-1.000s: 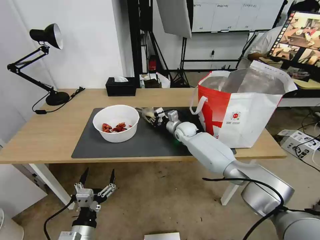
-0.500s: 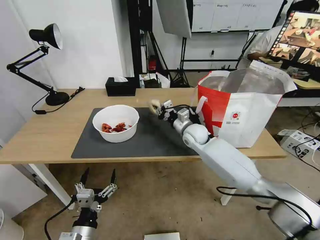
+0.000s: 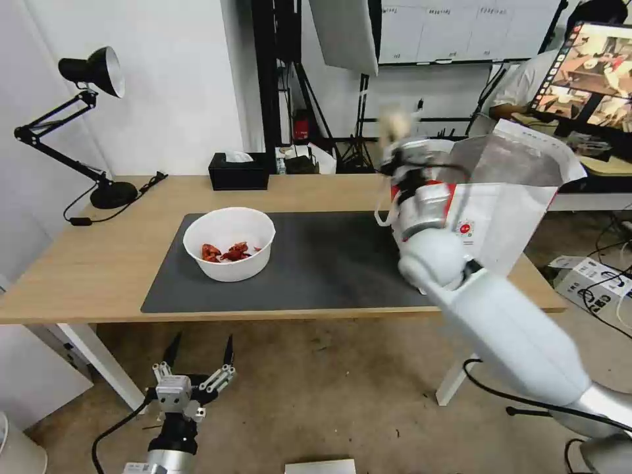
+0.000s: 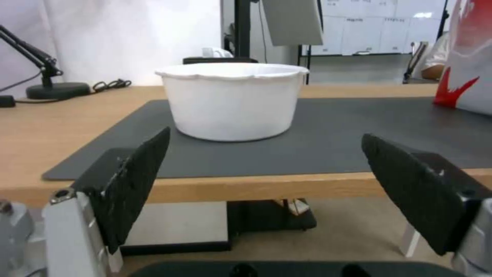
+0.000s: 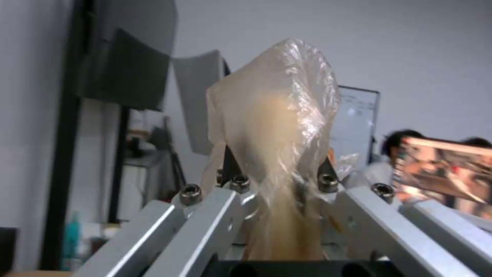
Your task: Pick up the trash from the table and place it into the takeout bag.
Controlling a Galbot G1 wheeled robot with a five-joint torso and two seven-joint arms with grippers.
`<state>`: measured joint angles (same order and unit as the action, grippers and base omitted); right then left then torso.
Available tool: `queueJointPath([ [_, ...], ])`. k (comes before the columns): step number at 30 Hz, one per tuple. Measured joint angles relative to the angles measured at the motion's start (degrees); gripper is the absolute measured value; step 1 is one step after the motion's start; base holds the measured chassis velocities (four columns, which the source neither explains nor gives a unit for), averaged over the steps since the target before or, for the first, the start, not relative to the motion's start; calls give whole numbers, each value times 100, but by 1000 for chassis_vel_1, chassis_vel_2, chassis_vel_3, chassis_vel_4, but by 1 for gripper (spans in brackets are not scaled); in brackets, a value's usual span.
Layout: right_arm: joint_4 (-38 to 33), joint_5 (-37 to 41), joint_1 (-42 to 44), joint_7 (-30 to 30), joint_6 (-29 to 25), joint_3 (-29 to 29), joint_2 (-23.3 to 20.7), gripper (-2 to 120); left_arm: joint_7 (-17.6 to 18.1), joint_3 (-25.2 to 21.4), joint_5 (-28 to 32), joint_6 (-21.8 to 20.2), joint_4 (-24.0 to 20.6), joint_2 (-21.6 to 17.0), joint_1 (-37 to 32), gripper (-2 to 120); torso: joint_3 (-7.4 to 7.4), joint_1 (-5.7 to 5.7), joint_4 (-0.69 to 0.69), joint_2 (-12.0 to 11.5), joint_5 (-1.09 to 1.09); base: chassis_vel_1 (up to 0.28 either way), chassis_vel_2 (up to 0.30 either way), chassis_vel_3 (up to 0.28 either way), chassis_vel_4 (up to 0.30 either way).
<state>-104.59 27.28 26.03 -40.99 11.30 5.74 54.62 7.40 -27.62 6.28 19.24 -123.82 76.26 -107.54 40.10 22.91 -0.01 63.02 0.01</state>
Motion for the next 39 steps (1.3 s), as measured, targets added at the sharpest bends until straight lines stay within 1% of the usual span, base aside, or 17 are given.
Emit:
queueJointPath([
  [3, -80, 226, 50, -201, 257, -127, -240, 6, 0, 42, -23, 0, -9, 17, -15, 100, 0, 0, 0, 0, 0, 0, 0, 0, 0],
  [7, -119, 378, 179, -246, 387, -266, -410, 6, -34, 52, -96, 23, -92, 27, -66, 100, 0, 0, 0, 0, 0, 0, 0, 0, 0],
  [14, -207, 565, 366, -258, 547, -355, -548, 6, -70, 44, -112, 54, -136, 37, -97, 100, 1, 0, 1, 0, 0, 0, 0, 0, 0],
  [15, -246, 675, 406, -274, 615, -355, -601, 11, -79, 54, -128, 64, -136, 48, -99, 100, 1, 0, 1, 0, 0, 0, 0, 0, 0],
  [16, -246, 675, 406, -274, 615, -355, -601, 11, -79, 54, -128, 64, -136, 48, -99, 100, 1, 0, 1, 0, 0, 0, 0, 0, 0],
  [19, -361, 906, 436, -288, 709, -344, -758, 23, -93, 144, -176, 70, -90, 99, -51, 100, 0, 0, 0, 1, -1, 0, 0, 0, 0],
  [20, -361, 906, 436, -288, 709, -344, -758, 23, -93, 144, -176, 70, -90, 99, -51, 100, 0, 0, 0, 1, -1, 0, 0, 0, 0],
  [23, -422, 1030, 436, -305, 752, -352, -838, 38, -97, 224, -202, 70, -23, 138, -2, 100, 1, 0, 1, 1, -1, 0, 0, 0, 0],
  [24, -422, 1030, 436, -305, 752, -352, -838, 38, -97, 224, -202, 70, -23, 138, -2, 100, 1, 0, 1, 1, -1, 0, 0, 0, 0],
  [27, -441, 1057, 467, -304, 758, -375, -859, 53, -98, 242, -198, 66, 29, 116, 54, 100, 1, 0, 1, 1, -1, 0, 0, 0, 0],
  [28, -441, 1057, 467, -304, 758, -375, -859, 53, -98, 242, -198, 66, 29, 116, 54, 100, 1, 0, 1, 1, -1, 0, 0, 0, 0],
  [31, -449, 1062, 472, -293, 764, -377, -849, 68, -98, 231, -163, 41, 70, 62, 108, 100, 1, 0, 1, 1, -1, 0, 0, 0, 0],
  [32, -449, 1062, 472, -293, 764, -377, -849, 68, -98, 231, -163, 41, 70, 62, 108, 100, 1, 0, 1, 1, -1, 0, 0, 0, 0],
  [34, -449, 1060, 483, -265, 768, -377, -811, 78, -97, 221, -133, 29, 95, 34, 131, 100, 0, 0, 1, 1, -1, 0, 0, 0, 0],
  [36, -449, 1057, 493, -258, 768, -377, -794, 82, -98, 218, -124, 24, 109, 29, 136, 100, 1, 0, 1, 0, -1, 0, 0, 0, 0],
  [37, -444, 1054, 501, -250, 769, -370, -776, 88, -98, 217, -118, 23, 116, 26, 140, 100, 1, 0, 1, 1, -1, 0, 0, 0, 0],
  [39, -436, 1051, 502, -242, 770, -362, -762, 92, -97, 217, -115, 22, 118, 24, 143, 100, 0, 0, 1, 1, -1, 0, 0, 0, 0],
])
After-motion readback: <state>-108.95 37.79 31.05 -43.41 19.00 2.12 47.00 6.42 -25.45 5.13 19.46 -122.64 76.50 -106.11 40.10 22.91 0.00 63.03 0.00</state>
